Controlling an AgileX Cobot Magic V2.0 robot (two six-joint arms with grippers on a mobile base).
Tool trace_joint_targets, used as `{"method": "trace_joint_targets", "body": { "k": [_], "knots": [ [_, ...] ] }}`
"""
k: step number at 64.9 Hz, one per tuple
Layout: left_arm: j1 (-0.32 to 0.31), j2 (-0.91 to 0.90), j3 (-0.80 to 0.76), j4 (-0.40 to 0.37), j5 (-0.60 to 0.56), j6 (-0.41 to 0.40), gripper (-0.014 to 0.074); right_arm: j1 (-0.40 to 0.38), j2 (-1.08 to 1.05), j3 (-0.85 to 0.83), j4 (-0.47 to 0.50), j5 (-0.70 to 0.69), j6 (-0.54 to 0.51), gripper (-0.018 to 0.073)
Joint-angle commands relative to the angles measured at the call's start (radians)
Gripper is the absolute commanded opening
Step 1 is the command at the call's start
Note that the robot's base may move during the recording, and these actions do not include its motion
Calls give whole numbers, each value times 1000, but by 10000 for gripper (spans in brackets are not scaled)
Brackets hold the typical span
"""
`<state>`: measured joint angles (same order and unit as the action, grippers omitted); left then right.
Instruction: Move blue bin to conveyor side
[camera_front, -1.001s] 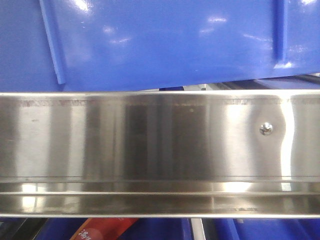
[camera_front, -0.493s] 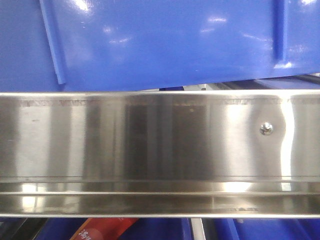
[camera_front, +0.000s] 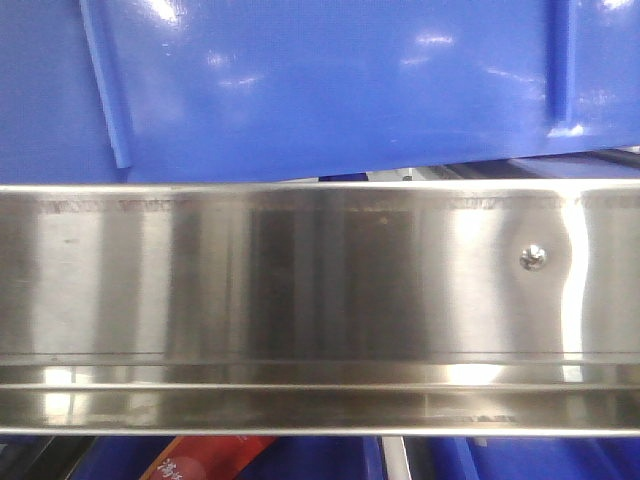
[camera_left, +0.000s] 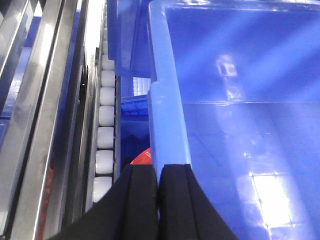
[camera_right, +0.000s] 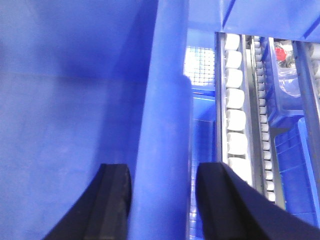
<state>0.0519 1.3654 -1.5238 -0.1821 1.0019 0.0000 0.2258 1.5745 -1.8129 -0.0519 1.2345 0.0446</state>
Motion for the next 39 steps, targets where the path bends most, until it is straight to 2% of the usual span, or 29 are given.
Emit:
{"method": "trace_joint_targets", "body": {
  "k": [1, 39],
  "knots": [
    [5, -2, -2, -11, -26, 0, -9, 2, 0, 2, 1, -13, -10, 214],
    [5, -2, -2, -11, -30, 0, -9, 2, 0, 34, 9, -13, -10, 214]
  ]
}}
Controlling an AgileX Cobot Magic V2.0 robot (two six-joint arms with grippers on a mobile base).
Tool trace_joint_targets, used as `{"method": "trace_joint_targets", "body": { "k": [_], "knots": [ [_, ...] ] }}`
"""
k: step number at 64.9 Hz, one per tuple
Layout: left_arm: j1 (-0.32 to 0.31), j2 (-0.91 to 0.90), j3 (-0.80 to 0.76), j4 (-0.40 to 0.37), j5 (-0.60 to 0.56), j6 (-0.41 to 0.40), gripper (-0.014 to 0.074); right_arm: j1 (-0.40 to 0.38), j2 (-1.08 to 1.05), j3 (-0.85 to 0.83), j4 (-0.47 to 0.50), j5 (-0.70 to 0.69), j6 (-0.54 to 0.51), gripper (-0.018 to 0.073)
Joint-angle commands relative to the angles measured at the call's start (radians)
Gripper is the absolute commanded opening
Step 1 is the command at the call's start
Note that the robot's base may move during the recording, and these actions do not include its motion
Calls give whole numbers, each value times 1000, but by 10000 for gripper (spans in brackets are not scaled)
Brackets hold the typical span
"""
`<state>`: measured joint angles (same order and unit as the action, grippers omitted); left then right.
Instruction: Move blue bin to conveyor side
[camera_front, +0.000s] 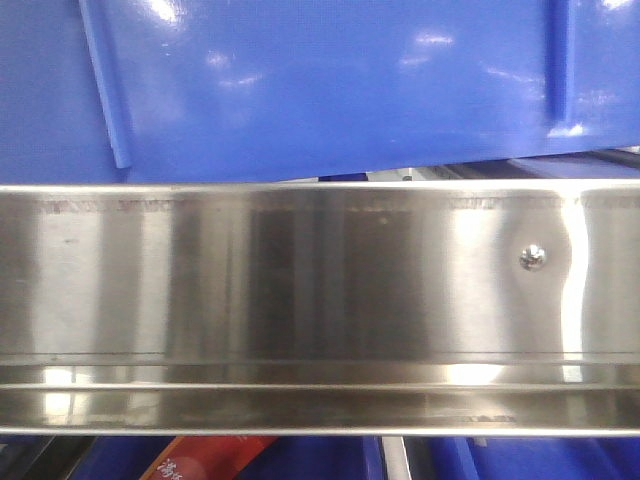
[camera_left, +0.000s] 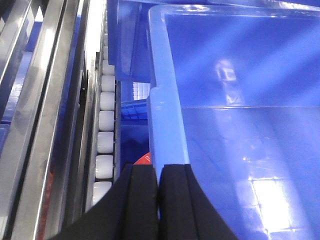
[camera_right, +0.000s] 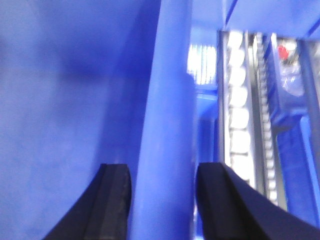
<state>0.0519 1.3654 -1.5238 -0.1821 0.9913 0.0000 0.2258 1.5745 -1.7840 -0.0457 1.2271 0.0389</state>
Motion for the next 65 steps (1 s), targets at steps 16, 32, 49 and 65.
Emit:
{"method": "trace_joint_targets", "body": {
  "k": [16, 32, 49, 65],
  "knots": [
    [5, -2, -2, -7, -19, 0, -9, 2, -2, 6, 3, -6, -4, 214],
    [5, -2, -2, -7, -19, 0, -9, 2, -2, 6, 3, -6, -4, 167],
    [5, -2, -2, -7, -19, 0, -9, 2, -2, 6, 3, -6, -4, -77],
    [5, -2, -2, -63, -12, 0, -6, 2, -2, 6, 3, -6, -4, -78]
  ]
}}
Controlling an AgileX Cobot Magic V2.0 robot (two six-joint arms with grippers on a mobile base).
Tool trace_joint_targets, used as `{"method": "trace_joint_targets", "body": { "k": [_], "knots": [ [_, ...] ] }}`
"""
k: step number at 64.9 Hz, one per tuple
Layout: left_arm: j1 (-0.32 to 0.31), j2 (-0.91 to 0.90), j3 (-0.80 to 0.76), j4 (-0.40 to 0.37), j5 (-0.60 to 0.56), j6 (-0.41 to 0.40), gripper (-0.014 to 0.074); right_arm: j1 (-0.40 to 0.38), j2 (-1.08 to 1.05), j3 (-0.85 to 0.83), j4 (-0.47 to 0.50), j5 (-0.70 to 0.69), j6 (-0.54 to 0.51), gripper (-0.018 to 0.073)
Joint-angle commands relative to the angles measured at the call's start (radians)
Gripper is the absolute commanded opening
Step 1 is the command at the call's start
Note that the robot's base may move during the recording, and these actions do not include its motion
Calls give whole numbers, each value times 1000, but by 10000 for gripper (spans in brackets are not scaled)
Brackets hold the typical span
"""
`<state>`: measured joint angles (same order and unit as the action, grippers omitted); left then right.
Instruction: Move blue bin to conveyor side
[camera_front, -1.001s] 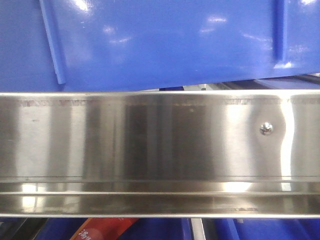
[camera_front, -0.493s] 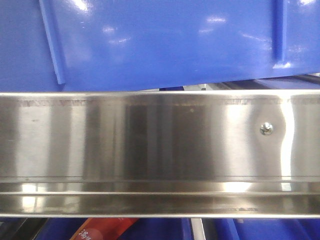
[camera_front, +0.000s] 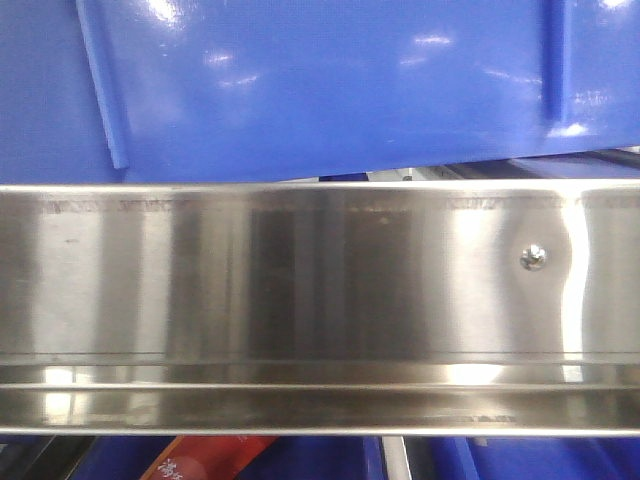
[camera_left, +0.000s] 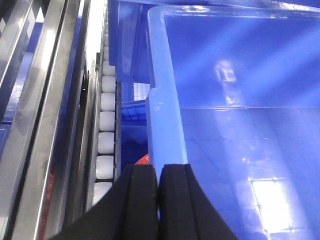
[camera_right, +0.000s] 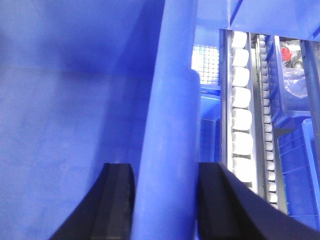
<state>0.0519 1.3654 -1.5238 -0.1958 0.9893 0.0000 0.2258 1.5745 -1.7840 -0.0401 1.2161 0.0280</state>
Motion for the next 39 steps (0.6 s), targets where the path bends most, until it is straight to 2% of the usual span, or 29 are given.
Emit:
{"method": "trace_joint_targets", "body": {
  "k": [1, 4, 8, 12, 21, 30, 39],
  "knots": [
    [2, -2, -2, -61, -12, 0, -3, 2, -2, 6, -3, 5, 7, -78],
    [-10, -2, -2, -63, -23, 0, 11, 2, -2, 6, -3, 5, 7, -78],
    [-34, -2, -2, -23, -57, 0, 54, 2, -2, 6, -3, 5, 7, -78],
    [-54, -2, -2, 11, -92, -12, 118, 2, -2, 6, -3, 5, 7, -78],
    [-81, 3, -5, 28, -114, -49, 238, 2, -2, 6, -3, 5, 7, -78],
    [-81, 31, -5, 76, -79, -119, 250, 2, -2, 6, -3, 5, 7, -78],
    [-81, 67, -5, 100, -55, -135, 250, 2, -2, 6, -3, 5, 7, -78]
  ]
}}
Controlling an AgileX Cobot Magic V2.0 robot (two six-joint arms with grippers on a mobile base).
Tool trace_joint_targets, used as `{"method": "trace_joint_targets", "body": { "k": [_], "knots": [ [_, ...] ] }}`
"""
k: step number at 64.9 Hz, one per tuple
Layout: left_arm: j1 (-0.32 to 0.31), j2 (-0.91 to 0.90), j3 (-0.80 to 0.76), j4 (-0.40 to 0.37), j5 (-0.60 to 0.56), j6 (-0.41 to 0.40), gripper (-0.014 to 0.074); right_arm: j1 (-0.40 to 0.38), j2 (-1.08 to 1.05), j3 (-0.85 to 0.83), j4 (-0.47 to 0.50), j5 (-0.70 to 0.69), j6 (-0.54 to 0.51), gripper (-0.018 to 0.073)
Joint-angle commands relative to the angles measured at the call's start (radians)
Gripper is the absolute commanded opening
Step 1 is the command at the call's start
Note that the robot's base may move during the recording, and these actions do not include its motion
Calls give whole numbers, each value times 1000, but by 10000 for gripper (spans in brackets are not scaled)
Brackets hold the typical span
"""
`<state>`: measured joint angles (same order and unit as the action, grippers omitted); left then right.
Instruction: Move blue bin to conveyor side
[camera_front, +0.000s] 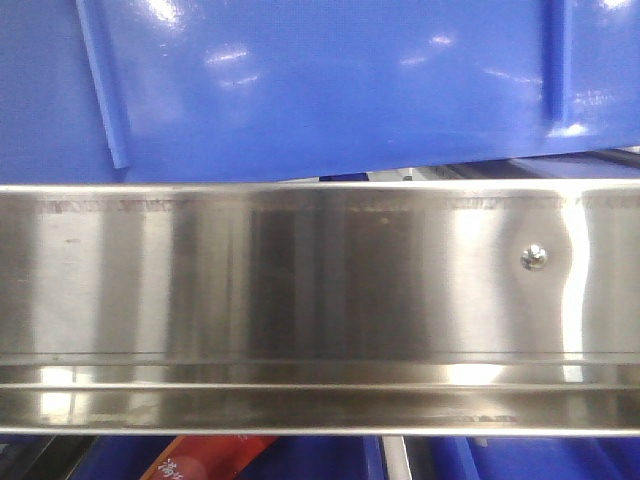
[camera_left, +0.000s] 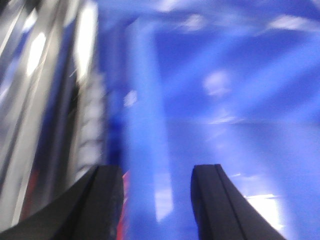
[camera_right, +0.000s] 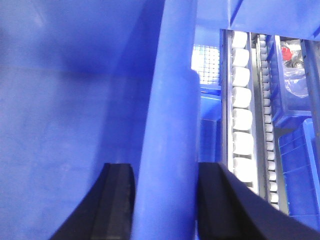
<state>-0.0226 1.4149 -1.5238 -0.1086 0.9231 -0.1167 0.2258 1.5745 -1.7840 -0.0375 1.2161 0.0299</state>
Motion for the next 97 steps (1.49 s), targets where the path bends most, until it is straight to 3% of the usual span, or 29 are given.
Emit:
{"method": "trace_joint_targets", "body": {
  "k": [1, 11, 16, 22, 28, 90, 97],
  "knots": [
    [-6, 20, -5, 13, 14, -18, 250, 2, -2, 6, -5, 5, 5, -78],
    [-33, 41, -5, 17, 45, -18, 253, 2, -2, 6, -5, 5, 5, -78],
    [-55, 48, -5, 33, 41, -23, 300, 2, -2, 6, -1, 5, 5, -78],
    [-65, 59, -5, 75, 35, -78, 359, 2, -2, 6, -1, 5, 5, -78],
    [-65, 66, -5, 116, 44, -148, 358, 2, -2, 6, -1, 5, 5, -78],
    [-65, 102, -5, 109, 108, -120, 337, 2, -2, 6, -1, 5, 5, -78],
    [-65, 102, -5, 109, 115, -120, 277, 2, -2, 6, -1, 5, 5, -78]
  ]
}}
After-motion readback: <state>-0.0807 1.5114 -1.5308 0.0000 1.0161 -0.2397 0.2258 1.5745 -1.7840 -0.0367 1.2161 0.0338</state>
